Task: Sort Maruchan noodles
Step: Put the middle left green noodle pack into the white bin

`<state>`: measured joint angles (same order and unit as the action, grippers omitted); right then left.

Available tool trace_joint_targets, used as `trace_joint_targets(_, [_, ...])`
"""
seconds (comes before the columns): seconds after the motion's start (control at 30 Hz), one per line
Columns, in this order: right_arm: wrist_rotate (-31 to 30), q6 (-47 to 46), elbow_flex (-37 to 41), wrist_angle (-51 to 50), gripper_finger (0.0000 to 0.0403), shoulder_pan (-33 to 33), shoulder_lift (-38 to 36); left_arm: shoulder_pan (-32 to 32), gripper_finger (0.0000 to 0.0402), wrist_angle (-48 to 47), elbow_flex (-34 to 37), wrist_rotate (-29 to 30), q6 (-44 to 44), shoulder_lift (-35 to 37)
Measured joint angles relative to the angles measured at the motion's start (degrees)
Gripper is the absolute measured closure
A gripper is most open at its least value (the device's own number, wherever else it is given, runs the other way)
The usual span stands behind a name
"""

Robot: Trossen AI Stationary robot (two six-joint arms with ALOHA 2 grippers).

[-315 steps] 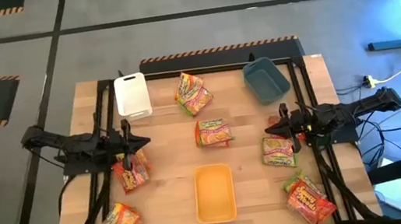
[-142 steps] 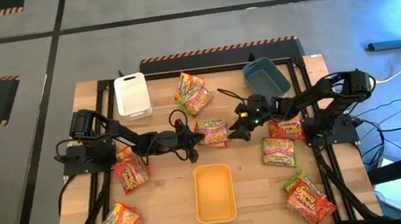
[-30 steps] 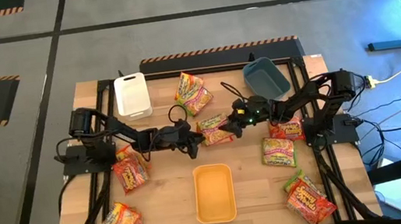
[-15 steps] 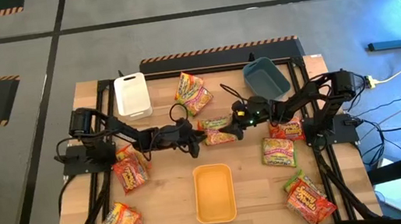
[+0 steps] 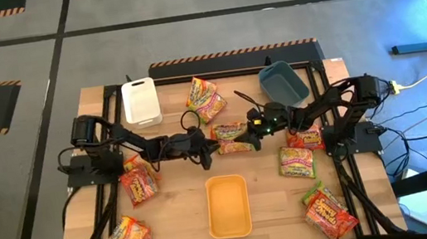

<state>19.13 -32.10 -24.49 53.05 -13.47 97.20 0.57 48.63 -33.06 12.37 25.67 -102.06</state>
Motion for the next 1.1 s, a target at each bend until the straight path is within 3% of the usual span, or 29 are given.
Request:
trace_joint_targets(0.3, [-0.1, 4.3, 0.0, -5.4, 0.0291, 0.0, -7.7, 1.6, 0.0301, -2.2, 0.0, -1.3, -9.8, 6.9])
trace_joint_targets(0.73, [0.8, 8.2, 0.0, -7.9, 0.0295, 0.0, -12.3, 1.1, 0.0297, 3.9, 0.0, -0.5, -12.3, 10.0])
trace_joint_targets(0.9, [1.5, 8.9, 0.0, -7.4, 0.0298, 0.0, -12.3, -1.1, 0.0265, 3.9, -0.1, -3.8, -11.8, 10.0])
trace_joint_targets(1.1, [1.8, 13.6, -1.4, -10.6, 0.0298, 0.0, -11.7, -3.8, 0.0199, -0.3, -4.4, -12.2, -11.1, 10.0])
